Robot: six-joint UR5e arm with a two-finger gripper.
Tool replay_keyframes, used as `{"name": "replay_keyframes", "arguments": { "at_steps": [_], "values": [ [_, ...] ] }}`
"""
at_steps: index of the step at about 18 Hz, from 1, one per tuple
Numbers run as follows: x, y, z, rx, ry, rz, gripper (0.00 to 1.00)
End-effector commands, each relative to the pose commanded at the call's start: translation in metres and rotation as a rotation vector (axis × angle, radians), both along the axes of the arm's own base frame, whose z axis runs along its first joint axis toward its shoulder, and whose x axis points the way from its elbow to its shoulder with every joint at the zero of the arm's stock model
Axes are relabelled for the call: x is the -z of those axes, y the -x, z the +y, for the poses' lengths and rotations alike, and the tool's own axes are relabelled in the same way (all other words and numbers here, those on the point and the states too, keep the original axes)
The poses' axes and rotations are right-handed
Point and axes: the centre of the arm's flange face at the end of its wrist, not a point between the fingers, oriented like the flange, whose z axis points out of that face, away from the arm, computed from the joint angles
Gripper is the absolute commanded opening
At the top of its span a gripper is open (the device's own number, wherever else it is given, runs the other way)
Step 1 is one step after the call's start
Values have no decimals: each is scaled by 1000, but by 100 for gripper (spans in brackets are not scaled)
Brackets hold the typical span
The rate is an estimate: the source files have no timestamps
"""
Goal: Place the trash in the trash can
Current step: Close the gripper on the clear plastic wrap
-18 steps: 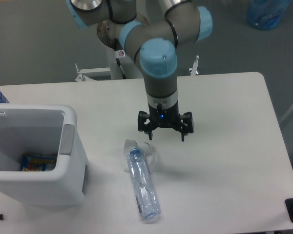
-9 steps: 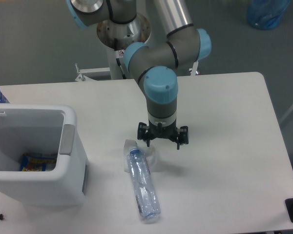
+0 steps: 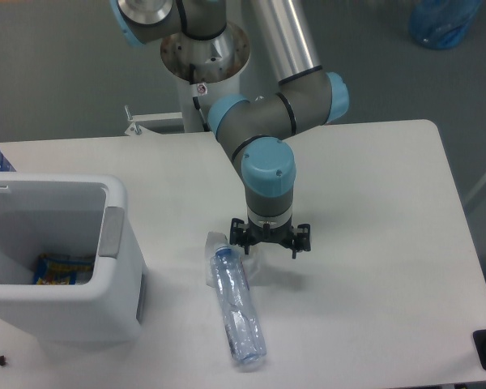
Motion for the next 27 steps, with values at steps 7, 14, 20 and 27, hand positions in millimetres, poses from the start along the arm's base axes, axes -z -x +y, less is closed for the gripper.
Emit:
{"name": "replay_keyframes", "arguments": {
  "at_steps": [7,14,20,27],
  "values": [
    [1,-4,3,11,2,0,34],
    [-2,-4,3,18,0,1,5],
    [-6,-4,1,67,4,3,3],
    [-30,-1,-16,156,-4,26,2]
  ]
}}
